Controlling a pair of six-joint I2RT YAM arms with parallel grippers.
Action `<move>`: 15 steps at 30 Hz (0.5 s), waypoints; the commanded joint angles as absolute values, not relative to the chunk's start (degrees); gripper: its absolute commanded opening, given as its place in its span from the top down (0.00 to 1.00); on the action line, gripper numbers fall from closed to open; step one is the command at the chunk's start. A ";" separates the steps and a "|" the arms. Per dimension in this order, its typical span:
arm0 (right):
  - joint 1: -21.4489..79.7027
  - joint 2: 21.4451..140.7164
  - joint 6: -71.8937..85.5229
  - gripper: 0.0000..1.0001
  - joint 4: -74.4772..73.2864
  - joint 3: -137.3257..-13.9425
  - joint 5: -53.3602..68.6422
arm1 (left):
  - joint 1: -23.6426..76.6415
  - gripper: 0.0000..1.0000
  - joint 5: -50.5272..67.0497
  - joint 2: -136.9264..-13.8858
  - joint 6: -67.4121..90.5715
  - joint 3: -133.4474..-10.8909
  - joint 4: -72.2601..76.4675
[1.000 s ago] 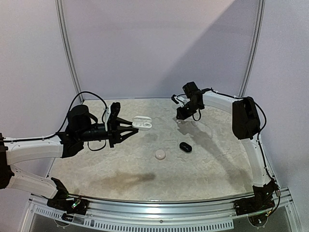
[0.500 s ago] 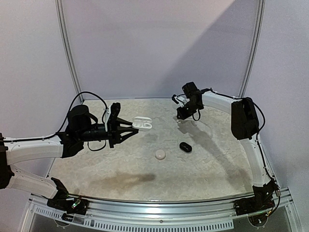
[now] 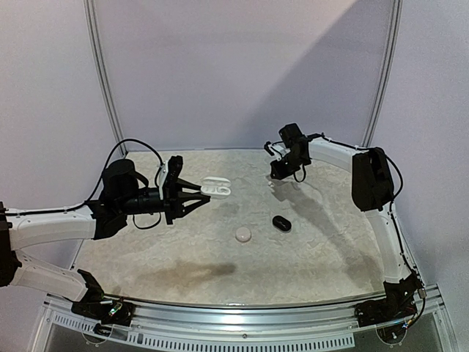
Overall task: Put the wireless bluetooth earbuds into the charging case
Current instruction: Pick up the left earbud from the corner of the board.
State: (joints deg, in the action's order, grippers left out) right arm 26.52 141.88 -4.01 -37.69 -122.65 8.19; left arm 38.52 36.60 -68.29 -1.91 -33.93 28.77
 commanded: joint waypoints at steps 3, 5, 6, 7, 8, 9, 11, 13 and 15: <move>26.37 144.81 -3.76 0.82 -39.09 -123.54 8.35 | 38.81 1.00 36.39 -68.85 -2.28 -33.83 28.78; 26.45 144.91 -4.15 0.80 -39.39 -123.49 9.69 | 38.76 1.00 36.39 -68.94 -2.29 -33.94 28.80; 26.41 145.09 -4.28 0.79 -39.50 -123.49 10.15 | 38.78 1.00 36.46 -68.92 -2.34 -33.95 28.75; 26.39 145.25 -4.42 0.79 -39.59 -123.49 10.22 | 38.78 1.00 36.47 -68.95 -2.32 -34.01 28.68; 26.38 145.34 -4.47 0.78 -39.68 -123.49 10.23 | 38.77 1.00 36.41 -68.96 -2.36 -34.02 28.67; 26.43 145.52 -4.48 0.78 -39.71 -123.49 10.25 | 38.79 1.00 36.43 -68.99 -2.37 -34.09 28.67; 26.44 145.55 -4.57 0.78 -39.73 -123.49 10.33 | 38.76 1.00 36.47 -68.98 -2.36 -34.12 28.63; 26.45 145.63 -4.64 0.78 -39.82 -123.49 10.61 | 38.81 1.00 36.47 -68.99 -2.48 -34.19 28.65; 26.39 145.63 -4.66 0.78 -39.96 -123.49 11.25 | 38.77 1.00 36.42 -68.99 -2.51 -34.26 28.58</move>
State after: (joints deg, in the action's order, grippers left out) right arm 26.50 143.70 -4.16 -38.44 -122.72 9.82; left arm 38.52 36.60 -68.29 -1.93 -33.95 28.77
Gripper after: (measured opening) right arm 0.215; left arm 0.195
